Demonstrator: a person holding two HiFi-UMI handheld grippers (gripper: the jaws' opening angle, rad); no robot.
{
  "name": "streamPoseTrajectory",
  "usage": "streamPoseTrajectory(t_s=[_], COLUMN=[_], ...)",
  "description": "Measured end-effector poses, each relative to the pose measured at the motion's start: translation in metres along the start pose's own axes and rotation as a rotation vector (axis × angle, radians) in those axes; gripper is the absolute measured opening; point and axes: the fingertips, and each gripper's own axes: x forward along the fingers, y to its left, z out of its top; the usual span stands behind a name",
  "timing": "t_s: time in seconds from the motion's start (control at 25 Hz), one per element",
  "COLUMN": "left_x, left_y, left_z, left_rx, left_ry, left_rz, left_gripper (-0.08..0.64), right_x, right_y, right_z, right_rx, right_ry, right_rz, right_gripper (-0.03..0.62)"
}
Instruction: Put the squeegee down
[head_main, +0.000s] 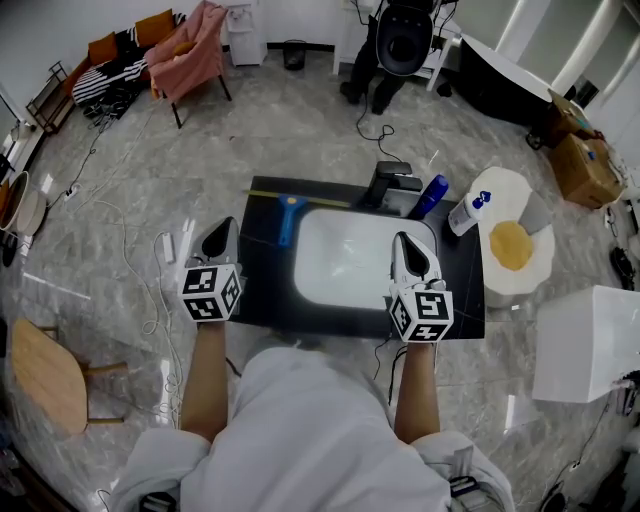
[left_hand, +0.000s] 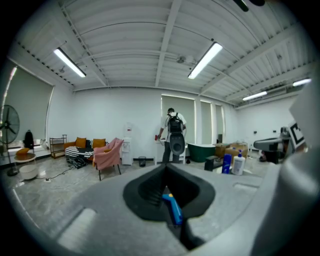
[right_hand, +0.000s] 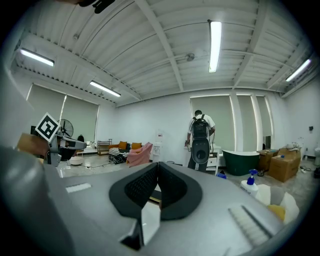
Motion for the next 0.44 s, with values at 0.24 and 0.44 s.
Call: streamPoseTrajectory(t_s=[0.24, 0.44], left_x=[-0.0001, -0.0001], left_y=[0.0, -0.0015], left_z=[-0.0011, 0.0018], left_rx=[-0.002, 0.0], left_ry=[-0.003, -0.007], left_rz=[0.0, 0.0], left_gripper=[-0.002, -0.002], right_x=[0.0002, 0.0005], right_y=[-0.0006, -0.0026], right_z=[-0.0006, 0.0011], right_rx=[0.001, -0.001], right_ry=[-0.002, -0.005], right_rz=[0.002, 0.002], right_gripper=[0.003, 0.003])
